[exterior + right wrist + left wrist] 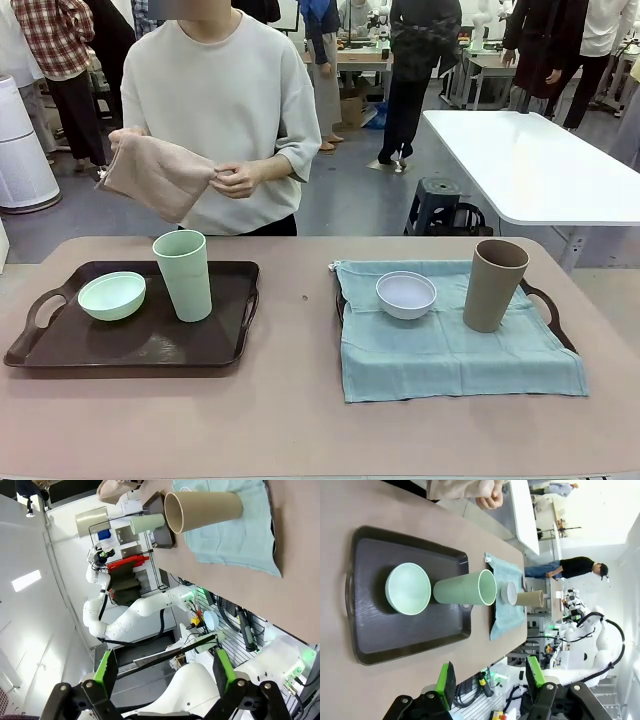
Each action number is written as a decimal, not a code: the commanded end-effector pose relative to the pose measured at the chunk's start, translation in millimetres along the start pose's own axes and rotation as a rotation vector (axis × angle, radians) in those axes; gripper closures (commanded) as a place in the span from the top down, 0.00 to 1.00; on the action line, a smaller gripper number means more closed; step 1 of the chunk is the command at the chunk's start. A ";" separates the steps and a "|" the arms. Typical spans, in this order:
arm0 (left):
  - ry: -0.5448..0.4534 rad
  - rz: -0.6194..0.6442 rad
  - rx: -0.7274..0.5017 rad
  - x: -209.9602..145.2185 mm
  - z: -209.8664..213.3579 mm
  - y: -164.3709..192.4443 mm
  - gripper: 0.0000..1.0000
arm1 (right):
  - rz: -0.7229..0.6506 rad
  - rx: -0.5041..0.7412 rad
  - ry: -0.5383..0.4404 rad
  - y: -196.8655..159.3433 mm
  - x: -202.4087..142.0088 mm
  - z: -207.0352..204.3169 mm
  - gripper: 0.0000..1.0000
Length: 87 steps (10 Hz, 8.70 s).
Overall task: Set up a tray with a mat and arrange the tableware.
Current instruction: Pick up the Picnic Bowl and Reusable plastic cup from the Handle tray in front of the human's position and hold them in the air.
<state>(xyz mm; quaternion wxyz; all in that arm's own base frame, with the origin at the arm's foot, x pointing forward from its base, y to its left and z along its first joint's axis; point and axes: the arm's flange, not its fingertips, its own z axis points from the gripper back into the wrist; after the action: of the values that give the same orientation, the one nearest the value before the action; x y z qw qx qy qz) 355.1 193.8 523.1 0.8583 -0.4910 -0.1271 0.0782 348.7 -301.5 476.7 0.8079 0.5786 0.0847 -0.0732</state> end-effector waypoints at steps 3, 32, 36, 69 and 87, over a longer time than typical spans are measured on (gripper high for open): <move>-0.012 -0.012 -0.010 -0.6 1.1 -1.2 0.75 | 0.002 0.000 0.000 -1.3 -1.0 -0.1 1.00; 0.230 -0.109 0.774 16.6 -85.1 -139.9 0.75 | 1.062 -0.569 0.067 168.1 32.0 -365.0 1.00; 0.275 -0.047 0.818 36.9 -122.7 -130.5 0.75 | 1.303 -0.549 0.049 155.6 53.7 -392.5 1.00; 0.194 -0.235 0.949 47.7 -221.8 -21.9 0.75 | 1.793 -0.187 0.276 143.5 169.3 -757.8 1.00; 0.285 -0.159 0.896 70.0 -283.4 47.1 0.75 | 1.749 -0.174 0.224 102.7 185.2 -825.4 1.00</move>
<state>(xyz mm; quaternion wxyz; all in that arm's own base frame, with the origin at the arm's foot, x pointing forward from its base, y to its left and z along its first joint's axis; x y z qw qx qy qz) 499.5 -0.2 355.0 0.9981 -0.0604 0.0037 -0.0121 504.2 505.0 274.0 0.6124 0.3798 -0.3008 0.6246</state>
